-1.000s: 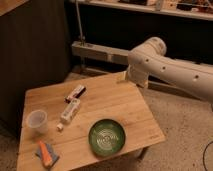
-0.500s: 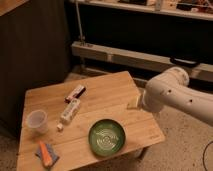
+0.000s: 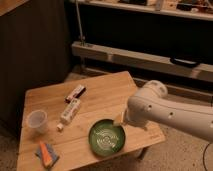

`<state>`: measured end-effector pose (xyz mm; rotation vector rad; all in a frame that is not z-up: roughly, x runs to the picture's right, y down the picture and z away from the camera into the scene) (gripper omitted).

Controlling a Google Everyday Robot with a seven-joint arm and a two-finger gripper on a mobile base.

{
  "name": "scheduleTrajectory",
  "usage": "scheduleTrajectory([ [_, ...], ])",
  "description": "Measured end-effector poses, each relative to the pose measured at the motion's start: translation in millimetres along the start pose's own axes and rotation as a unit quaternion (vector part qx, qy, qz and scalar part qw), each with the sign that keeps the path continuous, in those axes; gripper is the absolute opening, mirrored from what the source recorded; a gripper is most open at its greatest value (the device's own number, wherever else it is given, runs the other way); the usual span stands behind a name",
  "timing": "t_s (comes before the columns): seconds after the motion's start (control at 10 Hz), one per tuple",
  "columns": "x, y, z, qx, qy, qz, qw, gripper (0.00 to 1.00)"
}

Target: Move the arm in a circular motion

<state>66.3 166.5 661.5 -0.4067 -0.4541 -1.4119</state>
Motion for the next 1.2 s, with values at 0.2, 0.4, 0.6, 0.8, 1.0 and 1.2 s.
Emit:
scheduleTrajectory([
  [0.2, -4.4, -50.6, 14.1, -0.002, -0.016, -0.034, 0.9993, 0.80],
  [0.4, -11.6, -113.2, 30.3, -0.003, -0.039, -0.075, 0.9964, 0.80],
  [0.6, -17.2, -170.6, 42.9, -0.002, -0.057, -0.115, 0.9917, 0.80],
  [0.8, -16.4, -221.1, 52.0, -0.001, -0.068, -0.146, 0.9869, 0.80],
  [1.0, -7.0, -266.2, 56.8, -0.003, -0.065, -0.170, 0.9833, 0.80],
  [1.2, 17.3, -304.6, 57.2, -0.004, -0.049, -0.189, 0.9807, 0.80],
])
